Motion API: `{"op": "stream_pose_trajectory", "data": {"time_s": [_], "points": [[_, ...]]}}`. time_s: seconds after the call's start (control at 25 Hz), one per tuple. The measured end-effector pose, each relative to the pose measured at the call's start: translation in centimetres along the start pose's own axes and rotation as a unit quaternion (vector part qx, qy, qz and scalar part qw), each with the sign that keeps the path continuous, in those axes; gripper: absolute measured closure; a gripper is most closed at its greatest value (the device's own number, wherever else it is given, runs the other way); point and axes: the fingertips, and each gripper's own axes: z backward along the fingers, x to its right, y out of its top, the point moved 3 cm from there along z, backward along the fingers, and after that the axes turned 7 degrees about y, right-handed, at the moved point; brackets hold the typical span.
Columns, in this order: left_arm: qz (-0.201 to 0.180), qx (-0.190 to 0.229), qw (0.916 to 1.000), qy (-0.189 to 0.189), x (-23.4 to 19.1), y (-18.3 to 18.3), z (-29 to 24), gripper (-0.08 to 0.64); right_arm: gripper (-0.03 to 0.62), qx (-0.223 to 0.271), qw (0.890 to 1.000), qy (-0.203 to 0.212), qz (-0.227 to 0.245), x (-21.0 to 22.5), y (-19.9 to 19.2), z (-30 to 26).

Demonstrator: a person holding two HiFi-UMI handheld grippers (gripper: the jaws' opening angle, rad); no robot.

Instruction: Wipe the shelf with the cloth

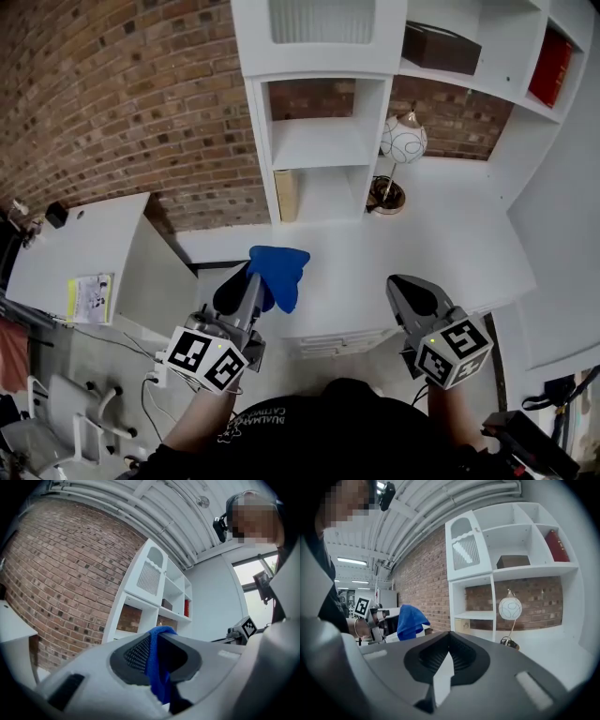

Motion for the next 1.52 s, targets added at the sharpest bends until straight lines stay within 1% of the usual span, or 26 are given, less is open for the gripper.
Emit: {"op": "stream_pose_trajectory", "data": {"time_s": [0.08, 0.2, 0.32, 0.44, 0.6, 0.68, 0.72, 0.76, 0.84, 0.88, 0.96, 1.04, 1.16, 1.24, 1.32, 1.44, 1.52], "points": [[0.001, 0.001, 1.0000, 0.001, 0.2, 0.0, -0.9, 0.528, 0.583, 0.016, 1.000, 0.006, 0.002, 1.2, 1.1, -0.1], [-0.009, -0.001, 0.9999, -0.013, 1.3, -0.2, -3.8, 0.528, 0.583, 0.028, 0.999, 0.019, 0.008, 3.7, 2.3, -0.4], [-0.006, 0.009, 0.9998, -0.018, 2.8, -0.6, -7.2, 0.528, 0.583, 0.020, 0.999, 0.043, 0.015, 6.7, 2.3, -0.8], [0.005, 0.016, 0.9998, 0.004, 3.7, -0.7, -10.6, 0.528, 0.583, 0.006, 0.997, 0.072, 0.026, 9.9, 2.7, -1.2], [0.015, 0.035, 0.9983, 0.045, 4.5, 0.0, -15.5, 0.528, 0.584, -0.002, 0.991, 0.123, 0.046, 14.4, 4.8, -1.9], [0.018, 0.040, 0.9971, 0.062, 4.8, 0.1, -17.7, 0.528, 0.583, -0.006, 0.987, 0.155, 0.048, 16.2, 5.6, -2.5], [0.023, 0.042, 0.9965, 0.069, 4.8, 0.1, -18.6, 0.529, 0.583, -0.010, 0.983, 0.179, 0.046, 16.8, 6.0, -2.8], [0.031, 0.045, 0.9956, 0.075, 4.9, 0.1, -19.5, 0.531, 0.584, -0.015, 0.977, 0.208, 0.043, 17.1, 6.3, -3.1], [0.043, 0.056, 0.9930, 0.094, 4.8, 0.3, -20.8, 0.531, 0.584, -0.028, 0.961, 0.273, 0.039, 17.3, 7.1, -3.6], [0.041, 0.065, 0.9912, 0.108, 4.8, 0.5, -21.3, 0.531, 0.584, -0.033, 0.952, 0.301, 0.043, 17.3, 7.4, -3.8], [0.020, 0.086, 0.9860, 0.142, 4.3, 1.4, -22.3, 0.529, 0.584, -0.035, 0.937, 0.341, 0.064, 17.4, 7.9, -4.4], [-0.003, 0.098, 0.9790, 0.179, 3.3, 2.3, -23.7, 0.531, 0.584, -0.033, 0.928, 0.358, 0.094, 17.6, 7.8, -5.1], [-0.030, 0.090, 0.9700, 0.224, 1.2, 3.6, -26.6, 0.531, 0.584, -0.032, 0.921, 0.372, 0.113, 17.9, 6.6, -6.1], [-0.046, 0.075, 0.9662, 0.242, -0.6, 4.3, -28.7, 0.531, 0.584, -0.032, 0.918, 0.381, 0.107, 18.1, 5.9, -6.7], [-0.065, 0.057, 0.9606, 0.264, -2.4, 4.6, -30.6, 0.532, 0.584, -0.033, 0.919, 0.382, 0.091, 18.7, 5.5, -7.1], [-0.089, 0.026, 0.9477, 0.305, -5.5, 4.7, -33.2, 0.534, 0.584, -0.036, 0.924, 0.376, 0.062, 20.0, 5.3, -7.4], [-0.090, 0.005, 0.9398, 0.330, -7.5, 4.8, -34.9, 0.535, 0.584, -0.022, 0.928, 0.369, 0.051, 20.8, 5.9, -7.1]]}}
